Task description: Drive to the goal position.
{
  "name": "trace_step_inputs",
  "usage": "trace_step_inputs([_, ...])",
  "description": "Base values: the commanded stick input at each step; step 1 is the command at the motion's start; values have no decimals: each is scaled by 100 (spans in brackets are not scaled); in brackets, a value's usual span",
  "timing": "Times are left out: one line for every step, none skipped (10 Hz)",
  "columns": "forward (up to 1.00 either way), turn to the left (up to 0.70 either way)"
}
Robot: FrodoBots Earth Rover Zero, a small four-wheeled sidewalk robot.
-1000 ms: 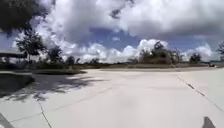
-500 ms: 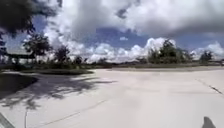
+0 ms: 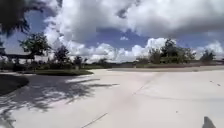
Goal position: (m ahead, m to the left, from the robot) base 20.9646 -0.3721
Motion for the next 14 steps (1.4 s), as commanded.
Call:
trace_step_inputs([85,0])
trace_step_inputs([85,0])
trace_step_inputs([85,0])
trace_step_inputs([85,0])
trace_step_inputs([85,0])
trace_step_inputs([85,0])
trace_step_inputs([85,0])
trace_step_inputs([85,0])
trace_step_inputs([85,0])
trace_step_inputs([85,0])
trace_step_inputs([85,0])
trace_step_inputs([85,0])
trace_step_inputs([85,0])
trace_step_inputs([85,0])
